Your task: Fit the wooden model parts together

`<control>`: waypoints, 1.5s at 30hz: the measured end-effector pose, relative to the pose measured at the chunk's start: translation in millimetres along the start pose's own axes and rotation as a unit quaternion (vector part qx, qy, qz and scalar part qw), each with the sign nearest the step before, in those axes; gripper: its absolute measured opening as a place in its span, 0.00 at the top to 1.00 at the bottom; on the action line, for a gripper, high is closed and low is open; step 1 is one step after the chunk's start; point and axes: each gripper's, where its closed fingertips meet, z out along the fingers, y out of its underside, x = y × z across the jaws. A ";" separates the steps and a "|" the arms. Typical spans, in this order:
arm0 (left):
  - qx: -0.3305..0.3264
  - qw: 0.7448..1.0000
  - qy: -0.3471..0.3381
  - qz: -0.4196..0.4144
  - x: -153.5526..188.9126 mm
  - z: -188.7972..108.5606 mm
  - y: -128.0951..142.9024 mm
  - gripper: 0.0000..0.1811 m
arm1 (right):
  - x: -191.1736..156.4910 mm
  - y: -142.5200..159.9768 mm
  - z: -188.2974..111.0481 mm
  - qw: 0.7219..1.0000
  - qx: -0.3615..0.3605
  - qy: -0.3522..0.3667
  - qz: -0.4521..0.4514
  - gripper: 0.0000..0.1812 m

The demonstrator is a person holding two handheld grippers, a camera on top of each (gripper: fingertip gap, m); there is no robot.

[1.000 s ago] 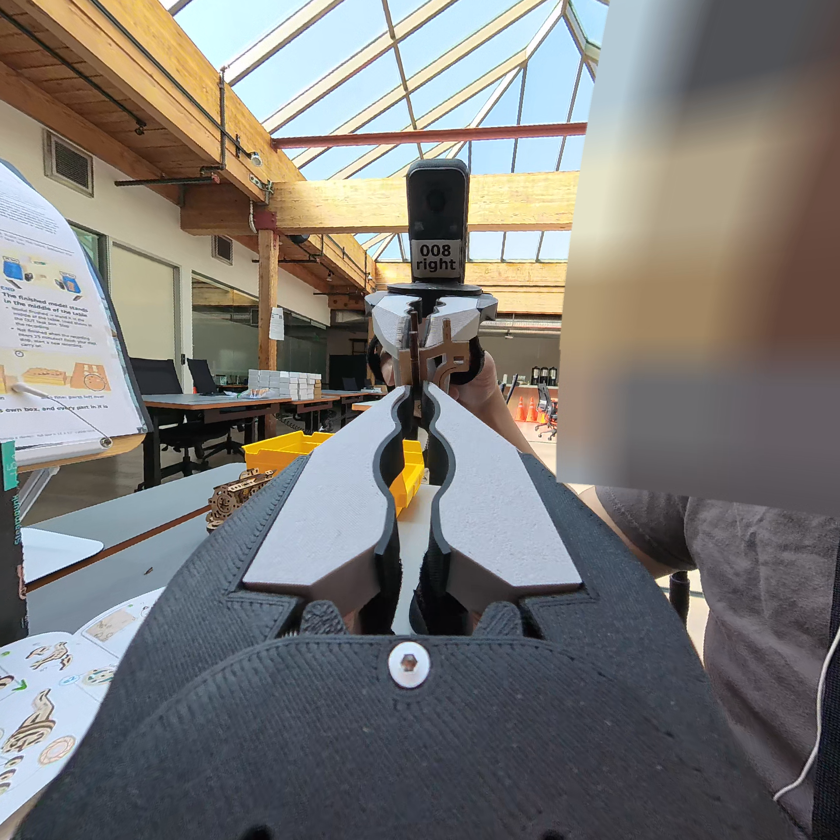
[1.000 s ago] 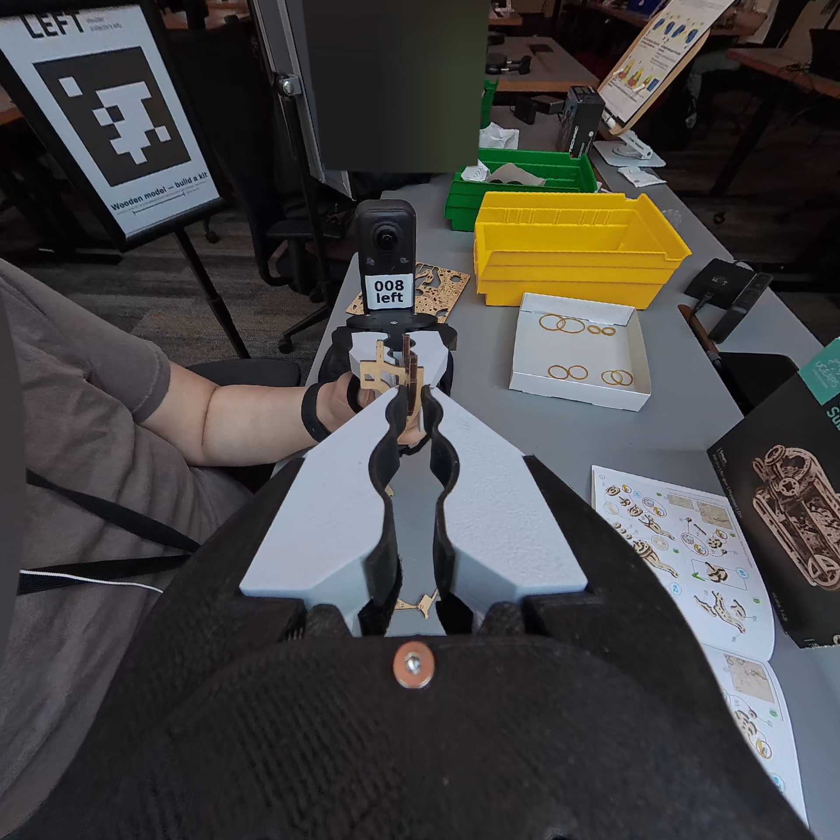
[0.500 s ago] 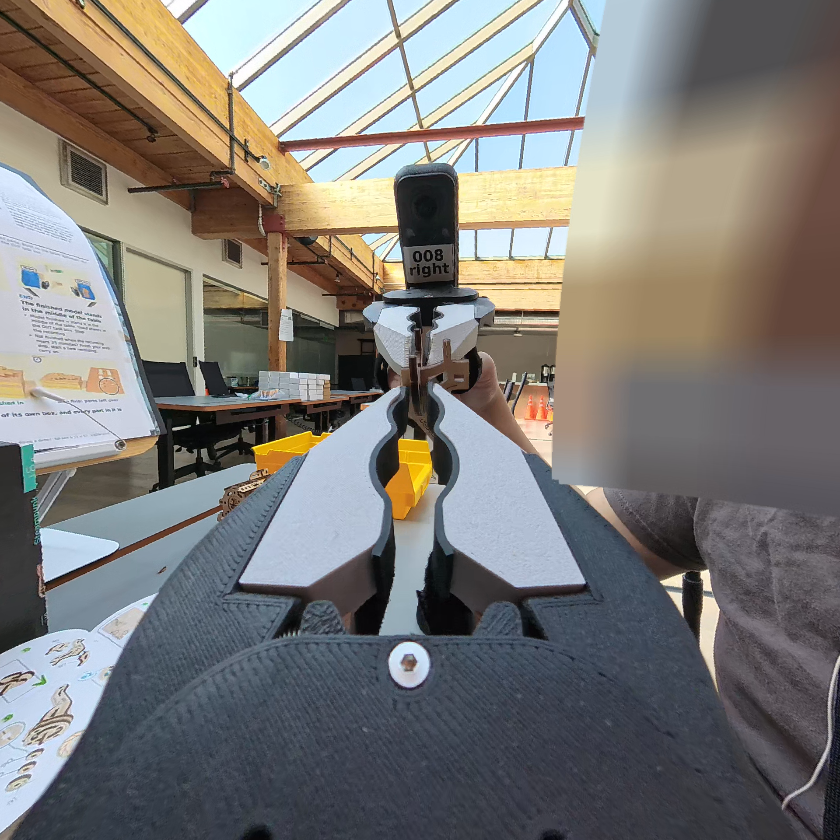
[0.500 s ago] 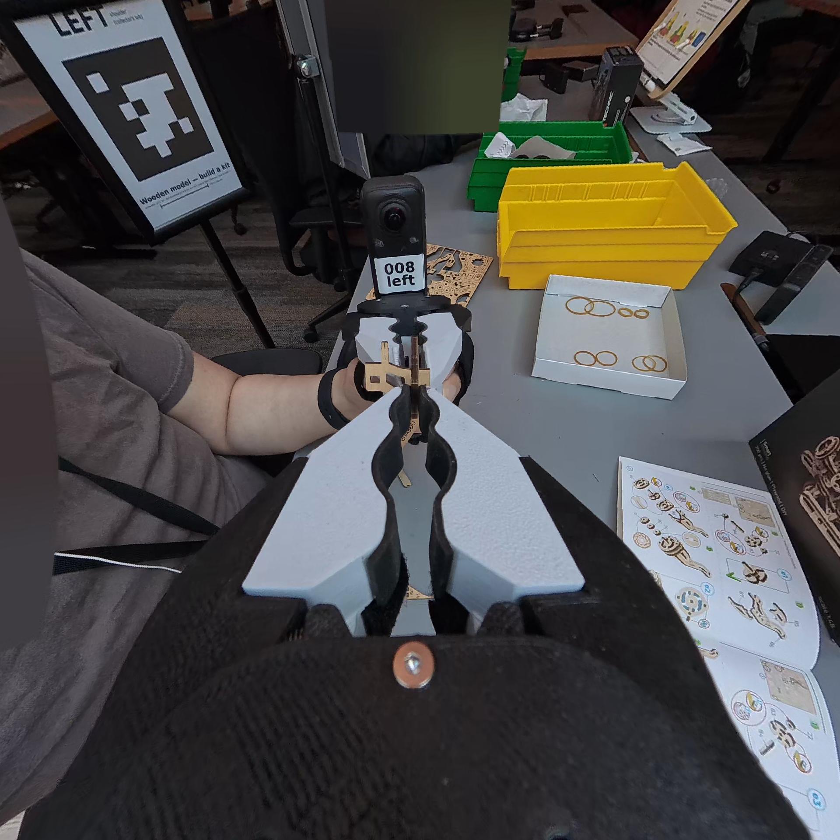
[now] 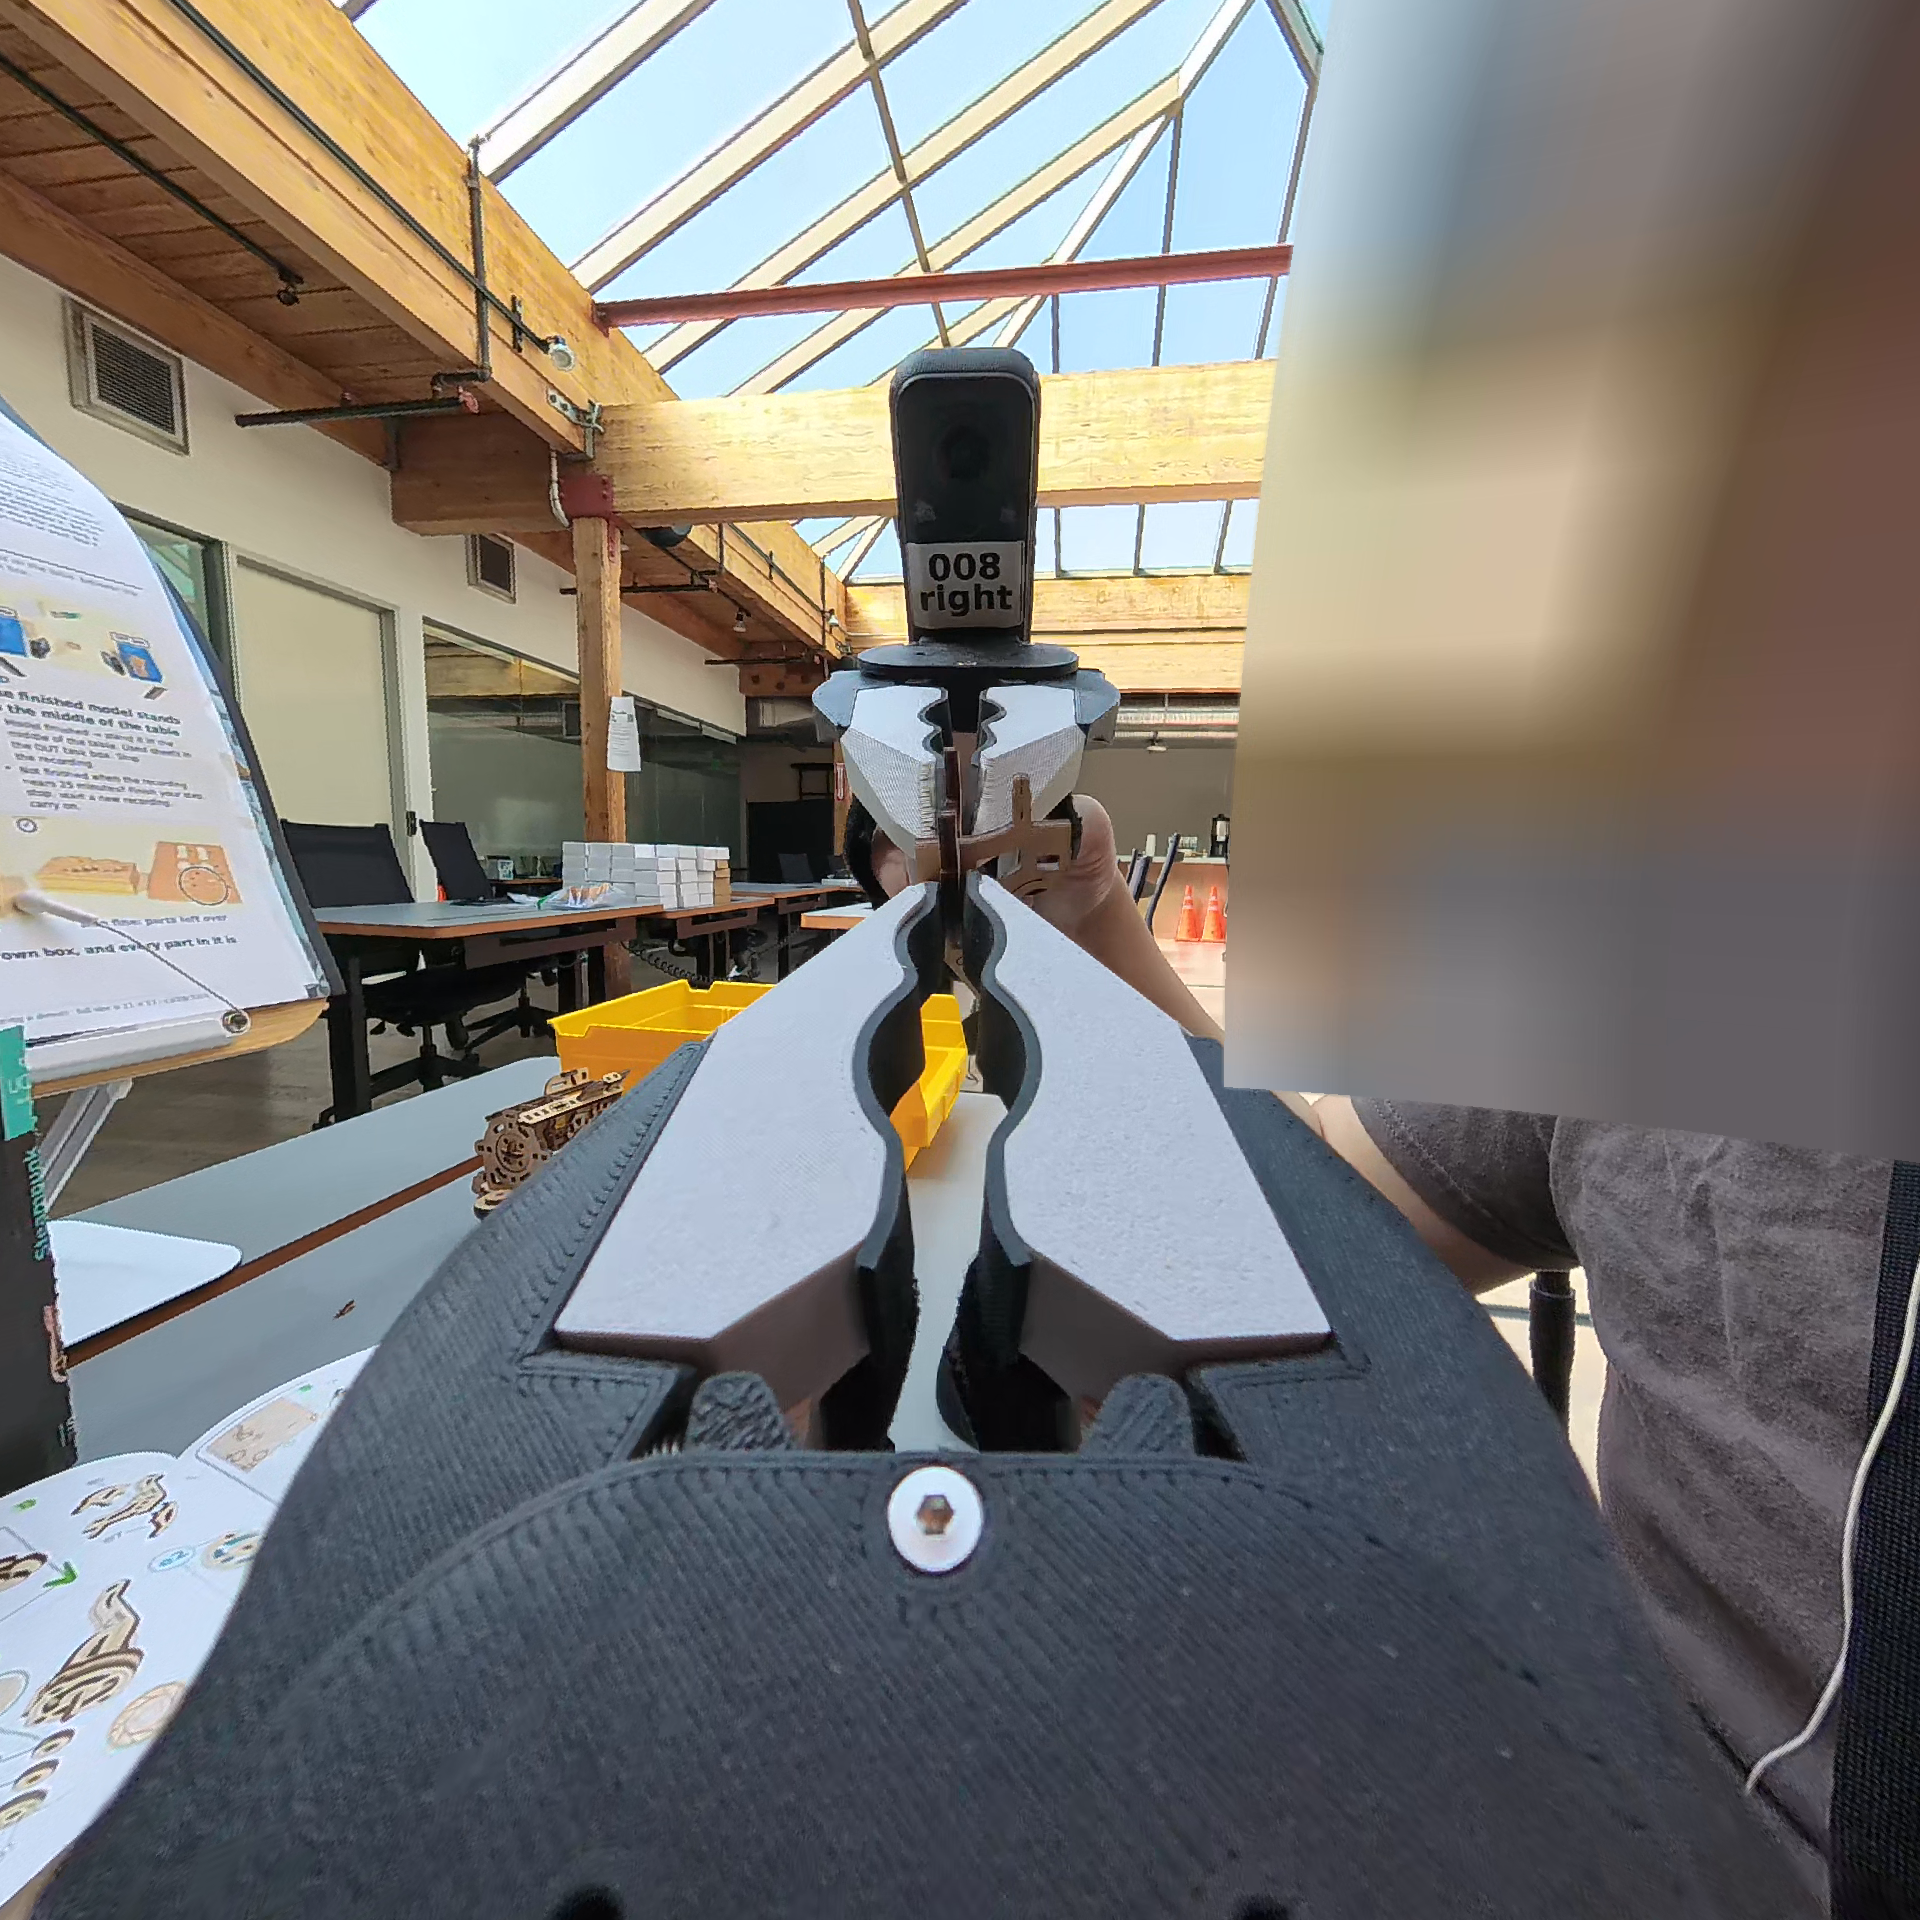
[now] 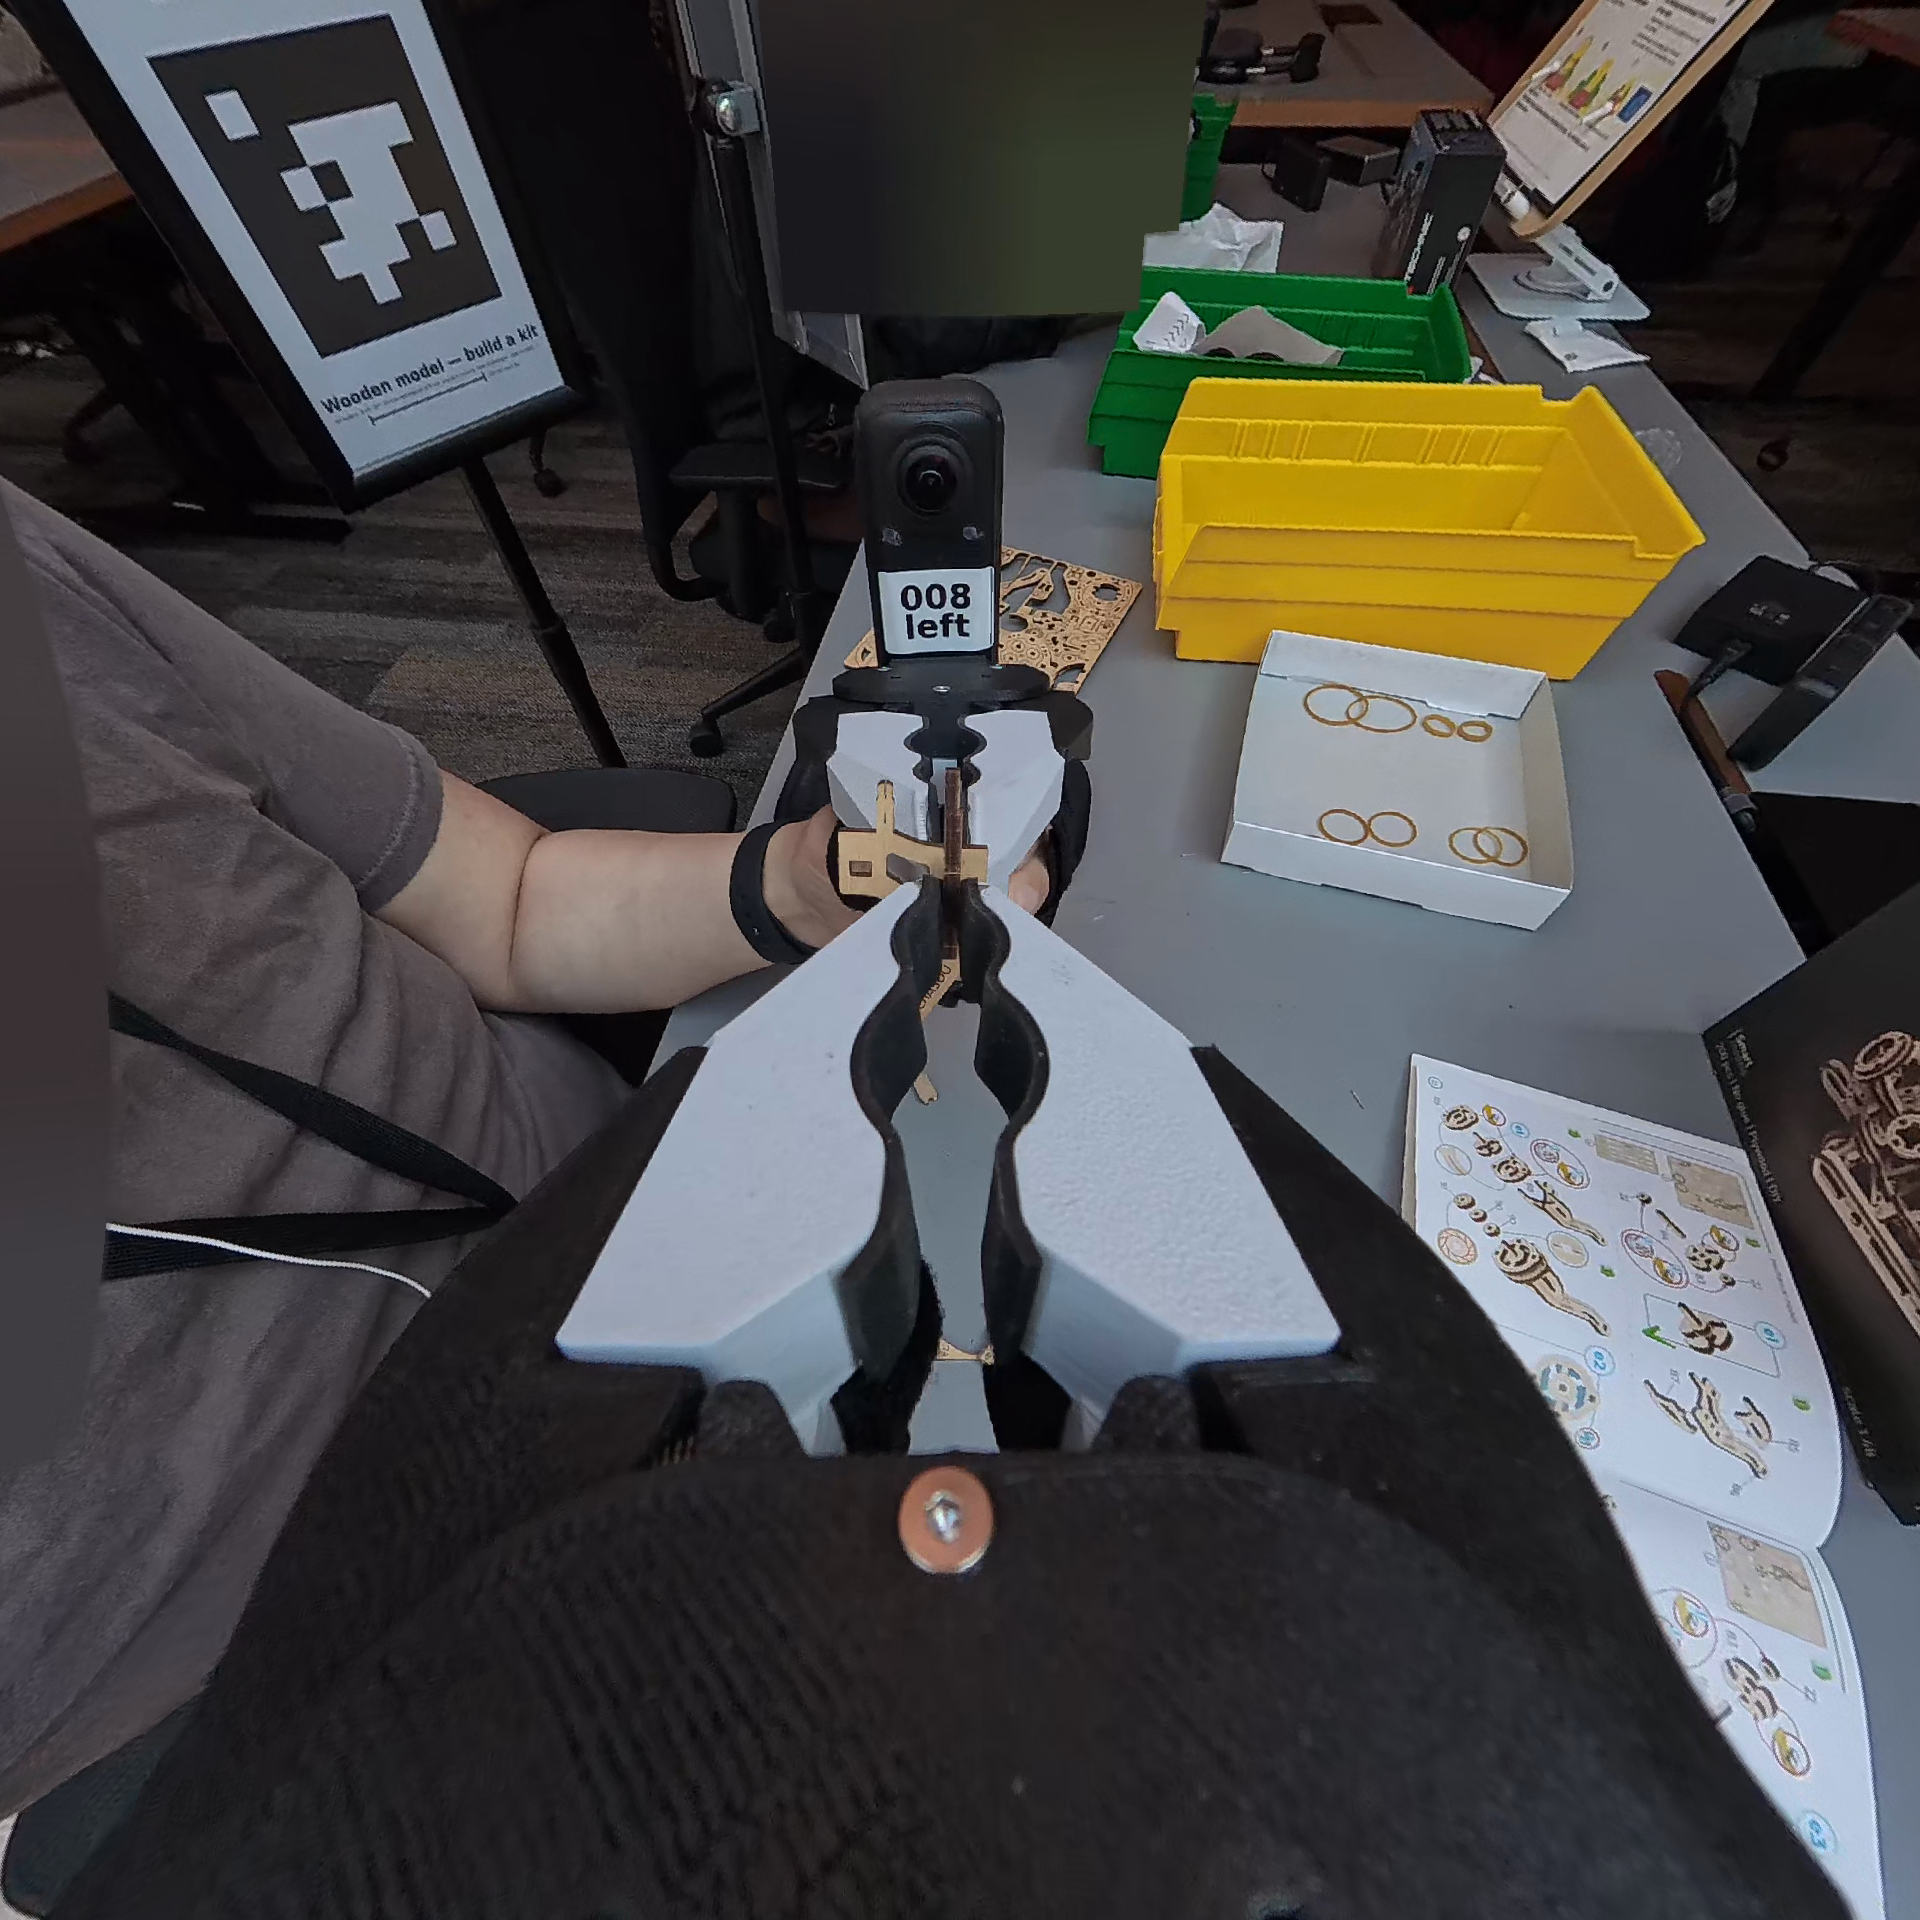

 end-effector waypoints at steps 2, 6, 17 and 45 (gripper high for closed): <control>-0.005 1.000 -0.005 0.006 -0.8 -0.5 1.1 1.00 | 0.8 1.6 0.5 1.000 -0.006 0.005 -0.003 0.99; -0.008 1.000 -0.006 0.003 -1.1 -0.6 2.0 1.00 | 1.0 2.7 0.9 1.000 -0.012 0.011 -0.007 0.99; -0.015 0.999 -0.025 0.015 -5.7 -2.3 3.2 1.00 | 4.9 3.8 2.9 0.998 -0.027 0.050 -0.028 0.99; 0.003 1.000 -0.024 -0.017 -12.7 -1.5 -0.3 1.00 | 13.1 3.1 4.3 0.999 -0.004 0.020 0.026 0.99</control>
